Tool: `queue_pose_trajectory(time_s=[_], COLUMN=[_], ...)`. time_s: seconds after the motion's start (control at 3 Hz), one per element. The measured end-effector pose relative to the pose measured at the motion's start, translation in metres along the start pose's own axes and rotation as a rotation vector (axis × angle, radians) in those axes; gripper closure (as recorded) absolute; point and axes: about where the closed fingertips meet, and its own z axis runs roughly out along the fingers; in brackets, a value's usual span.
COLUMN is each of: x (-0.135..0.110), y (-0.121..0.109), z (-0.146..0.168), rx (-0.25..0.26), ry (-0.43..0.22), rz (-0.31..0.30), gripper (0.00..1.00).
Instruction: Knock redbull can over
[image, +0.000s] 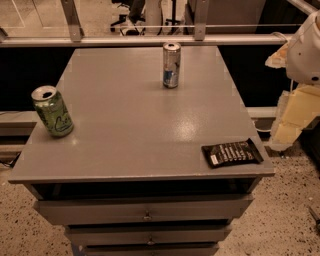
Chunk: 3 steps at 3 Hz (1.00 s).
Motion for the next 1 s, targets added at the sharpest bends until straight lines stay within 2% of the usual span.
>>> queue_pose_trajectory(time_s=[0.33, 0.67, 1.0], x=[0.000, -0.001, -0.004], y=[0.000, -0.016, -0.053], z=[0.000, 0.008, 0.027], rx=[0.000, 0.018, 0.044], ry=[0.000, -0.021, -0.066], rz=[0.000, 0.009, 0.051], gripper=[0.00, 0.00, 0.00])
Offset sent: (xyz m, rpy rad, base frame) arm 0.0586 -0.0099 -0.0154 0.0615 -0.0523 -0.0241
